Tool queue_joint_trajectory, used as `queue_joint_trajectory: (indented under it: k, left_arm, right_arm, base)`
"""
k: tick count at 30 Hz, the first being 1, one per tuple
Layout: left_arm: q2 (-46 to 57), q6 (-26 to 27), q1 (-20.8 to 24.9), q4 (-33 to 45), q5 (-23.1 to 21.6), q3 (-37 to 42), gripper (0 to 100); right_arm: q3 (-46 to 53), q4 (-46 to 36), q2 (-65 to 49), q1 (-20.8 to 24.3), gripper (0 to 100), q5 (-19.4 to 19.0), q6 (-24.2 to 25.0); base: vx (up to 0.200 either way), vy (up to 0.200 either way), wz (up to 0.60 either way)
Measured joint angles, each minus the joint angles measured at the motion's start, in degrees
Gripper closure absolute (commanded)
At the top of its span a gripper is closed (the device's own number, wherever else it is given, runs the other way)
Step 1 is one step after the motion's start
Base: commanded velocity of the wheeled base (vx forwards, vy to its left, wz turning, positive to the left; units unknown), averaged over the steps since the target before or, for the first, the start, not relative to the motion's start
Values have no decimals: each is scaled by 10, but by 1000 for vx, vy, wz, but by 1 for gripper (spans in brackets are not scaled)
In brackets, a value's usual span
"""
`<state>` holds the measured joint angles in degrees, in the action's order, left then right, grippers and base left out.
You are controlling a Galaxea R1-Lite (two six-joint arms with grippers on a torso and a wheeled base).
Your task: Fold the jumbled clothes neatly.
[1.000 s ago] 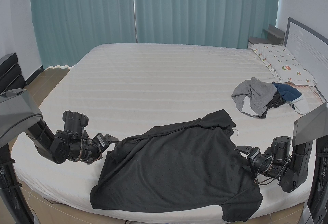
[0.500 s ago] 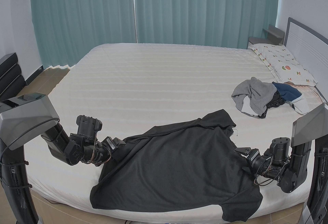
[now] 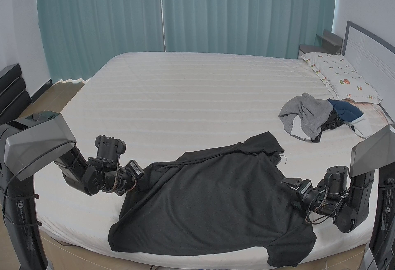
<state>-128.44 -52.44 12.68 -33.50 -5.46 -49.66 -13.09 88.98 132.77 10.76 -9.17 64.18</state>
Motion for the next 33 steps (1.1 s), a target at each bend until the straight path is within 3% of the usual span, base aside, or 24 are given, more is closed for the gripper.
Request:
queue_joint_trajectory:
  k: [8,24,33]
  left_arm:
    - [-5,-2,-40,-1,33,-60,100]
    - [-118,0,-92,-3,40,-292,100]
    - [-172,0,-103,-4,55,-338,100]
  right_arm:
    - [0,0,1,0,0,0,0]
    - [3,0,1,1,0,-1,-2]
    - [3,0,1,2,0,0,-2]
  base:
    - [0,0,0]
    - [0,0,0]
    - [0,0,0]
